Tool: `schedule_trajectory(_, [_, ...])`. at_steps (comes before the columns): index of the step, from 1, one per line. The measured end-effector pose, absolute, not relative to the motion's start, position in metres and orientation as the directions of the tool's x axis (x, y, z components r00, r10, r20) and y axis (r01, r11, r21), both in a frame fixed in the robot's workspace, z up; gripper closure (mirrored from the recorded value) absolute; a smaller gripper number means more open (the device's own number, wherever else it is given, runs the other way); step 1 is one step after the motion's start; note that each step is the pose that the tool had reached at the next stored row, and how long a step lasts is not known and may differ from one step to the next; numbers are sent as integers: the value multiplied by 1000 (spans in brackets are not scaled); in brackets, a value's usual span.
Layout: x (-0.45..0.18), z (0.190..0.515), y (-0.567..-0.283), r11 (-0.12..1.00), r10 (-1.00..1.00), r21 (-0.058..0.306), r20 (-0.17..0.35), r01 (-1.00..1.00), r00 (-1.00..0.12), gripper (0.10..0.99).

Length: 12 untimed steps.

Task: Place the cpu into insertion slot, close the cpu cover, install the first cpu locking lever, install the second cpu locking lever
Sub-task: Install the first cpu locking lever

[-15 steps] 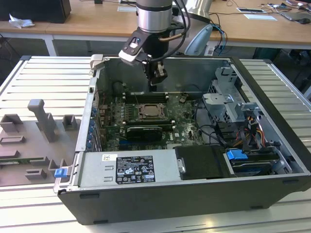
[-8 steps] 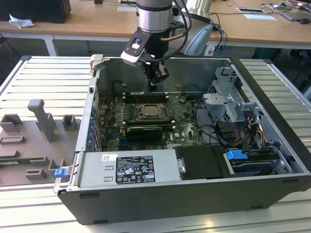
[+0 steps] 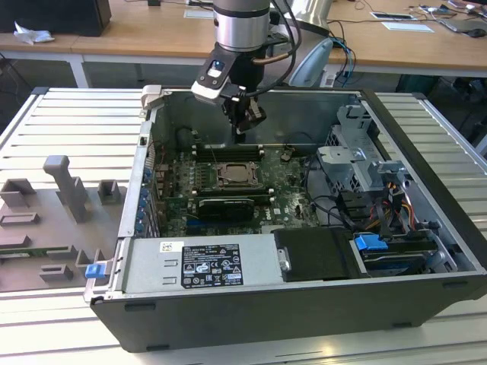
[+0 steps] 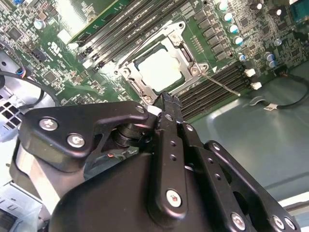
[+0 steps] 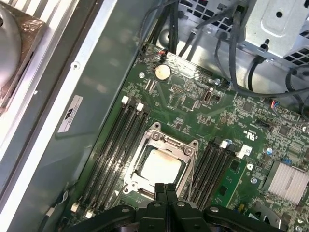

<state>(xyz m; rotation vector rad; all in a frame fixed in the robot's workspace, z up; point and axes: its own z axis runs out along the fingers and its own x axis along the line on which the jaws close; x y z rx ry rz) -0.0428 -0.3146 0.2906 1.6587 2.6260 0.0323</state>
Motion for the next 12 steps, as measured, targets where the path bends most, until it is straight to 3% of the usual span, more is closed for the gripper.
schedule_trajectory(12, [-43, 291, -315, 518, 856, 36, -19, 855, -517, 980])
